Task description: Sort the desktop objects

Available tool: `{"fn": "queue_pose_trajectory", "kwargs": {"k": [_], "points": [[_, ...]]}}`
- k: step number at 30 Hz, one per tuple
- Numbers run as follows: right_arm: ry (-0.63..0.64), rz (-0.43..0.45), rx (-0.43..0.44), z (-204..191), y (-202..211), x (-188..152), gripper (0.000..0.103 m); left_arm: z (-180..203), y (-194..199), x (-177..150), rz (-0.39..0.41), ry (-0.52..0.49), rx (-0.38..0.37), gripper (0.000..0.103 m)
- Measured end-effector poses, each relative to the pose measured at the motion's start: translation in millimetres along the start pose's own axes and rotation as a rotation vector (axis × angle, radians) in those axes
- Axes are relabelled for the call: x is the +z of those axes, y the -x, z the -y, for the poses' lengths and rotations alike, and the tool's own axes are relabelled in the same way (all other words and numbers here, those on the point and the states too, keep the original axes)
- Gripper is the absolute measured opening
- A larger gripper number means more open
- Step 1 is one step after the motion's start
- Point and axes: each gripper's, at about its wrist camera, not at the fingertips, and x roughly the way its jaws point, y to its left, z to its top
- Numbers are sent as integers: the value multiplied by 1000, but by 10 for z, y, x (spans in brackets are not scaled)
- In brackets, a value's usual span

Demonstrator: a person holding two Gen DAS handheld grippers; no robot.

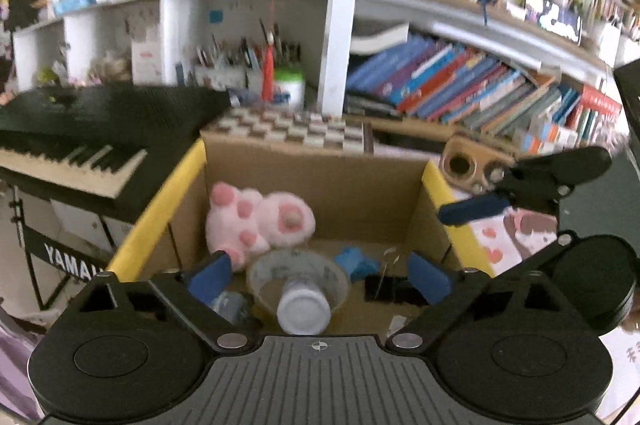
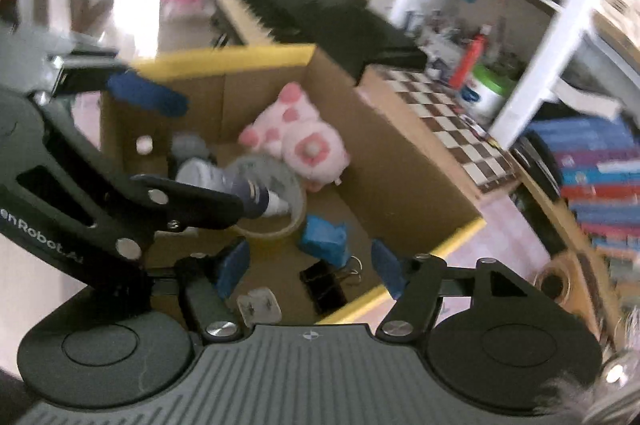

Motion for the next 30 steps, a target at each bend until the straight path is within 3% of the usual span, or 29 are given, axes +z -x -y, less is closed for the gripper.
{"fn": "queue_pose_trajectory", "kwargs": {"k": [9,15,30], "points": [[-191,112,-113,-115,581,-161,66,26,426,-60,93,59,-1,102],[-332,160,-195,-246,883,-368,65,14,670,-180,120,79,-56,103],[-526,116,-306,-918,1306,-910,65,-21,1157,-716,82,74,-104,103]]}}
